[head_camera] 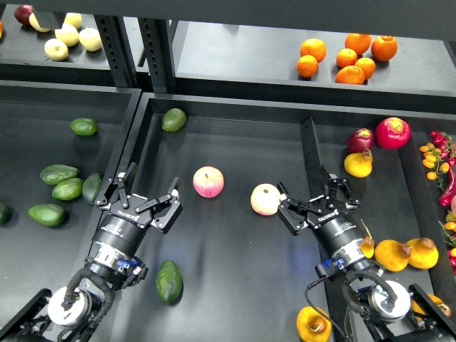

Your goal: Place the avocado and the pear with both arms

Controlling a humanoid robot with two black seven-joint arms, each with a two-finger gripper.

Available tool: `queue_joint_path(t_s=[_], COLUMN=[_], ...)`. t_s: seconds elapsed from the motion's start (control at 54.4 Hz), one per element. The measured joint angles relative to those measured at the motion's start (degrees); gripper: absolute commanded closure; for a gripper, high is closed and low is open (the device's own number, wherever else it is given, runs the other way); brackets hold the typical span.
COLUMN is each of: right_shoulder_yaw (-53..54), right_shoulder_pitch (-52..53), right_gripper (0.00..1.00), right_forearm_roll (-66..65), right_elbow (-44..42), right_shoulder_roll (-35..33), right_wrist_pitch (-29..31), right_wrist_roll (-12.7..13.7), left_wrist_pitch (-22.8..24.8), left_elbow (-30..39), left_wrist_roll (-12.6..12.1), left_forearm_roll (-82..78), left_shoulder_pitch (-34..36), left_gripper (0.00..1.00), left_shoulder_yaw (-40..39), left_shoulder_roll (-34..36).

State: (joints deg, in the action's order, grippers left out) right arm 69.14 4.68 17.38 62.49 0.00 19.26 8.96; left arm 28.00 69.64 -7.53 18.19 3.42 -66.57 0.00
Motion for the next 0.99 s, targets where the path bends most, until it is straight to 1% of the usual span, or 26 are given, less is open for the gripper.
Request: queue_joint_path(t_s=[0.552,0.993], right_shoulder_yaw=[-0.2,-0.2], right_shoulder_pitch=[0.2,0.1], right_gripper=[0.0,0.0], right_forearm_roll=[-0.1,0.0], right_elbow=[0.1,0.4], right_shoulder_roll=[0.0,0.0], right_wrist_pitch=[0.0,0.1], right_wrist_roll=[0.0,0.0], left_wrist_pitch=[0.0,0.0], left_elbow=[-0.2,-0.5], left_wrist_roll=[-0.8,-0.9], left_forearm_roll=[-1.7,-1.6], left_shoulder_pitch=[0.7,0.9], left_gripper=[0.0,0.0], left_shoulder_yaw=[0.0,0.3], left_shoulder_roll=[0.0,0.0])
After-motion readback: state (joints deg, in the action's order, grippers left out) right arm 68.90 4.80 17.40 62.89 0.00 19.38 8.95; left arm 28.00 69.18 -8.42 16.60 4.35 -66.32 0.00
